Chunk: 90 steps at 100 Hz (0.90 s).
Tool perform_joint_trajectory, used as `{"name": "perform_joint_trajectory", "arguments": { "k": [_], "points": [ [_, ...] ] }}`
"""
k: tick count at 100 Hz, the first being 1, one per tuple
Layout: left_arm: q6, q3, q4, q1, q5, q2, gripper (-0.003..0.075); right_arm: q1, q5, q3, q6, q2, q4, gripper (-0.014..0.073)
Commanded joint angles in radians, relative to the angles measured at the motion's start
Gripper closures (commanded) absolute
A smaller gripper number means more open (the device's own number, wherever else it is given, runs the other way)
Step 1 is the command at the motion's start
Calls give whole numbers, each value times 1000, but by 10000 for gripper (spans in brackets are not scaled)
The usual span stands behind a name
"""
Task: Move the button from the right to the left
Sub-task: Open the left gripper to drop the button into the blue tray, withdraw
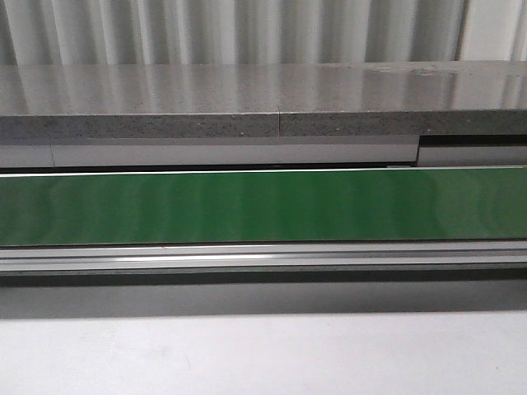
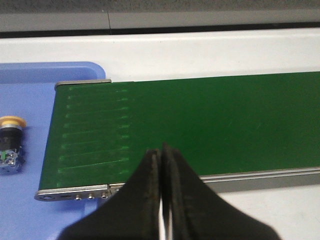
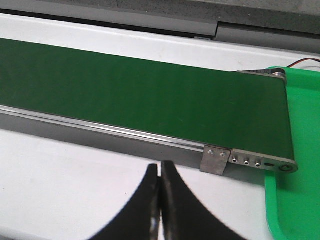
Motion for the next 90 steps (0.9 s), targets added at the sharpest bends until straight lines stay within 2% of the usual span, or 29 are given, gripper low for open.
{"name": "perform_joint_trajectory", "arguments": {
  "k": [1, 32, 39, 63, 90],
  "points": [
    [-9, 17, -14, -8, -79, -97, 740, 1, -74, -25, -7, 9, -1, 660],
    [-4, 179, -15, -6, -75, -408, 740, 1, -74, -25, -7, 9, -1, 660],
    [-4, 210, -15, -6, -110, -464, 740, 1, -74, -25, -7, 9, -1, 660],
    [-2, 353, 6, -6, -326, -621, 740, 1, -74, -25, -7, 9, -1, 660],
    [-2, 606, 14, -6, -729, -661, 740, 1, -74, -25, -7, 9, -1, 660]
  ]
}}
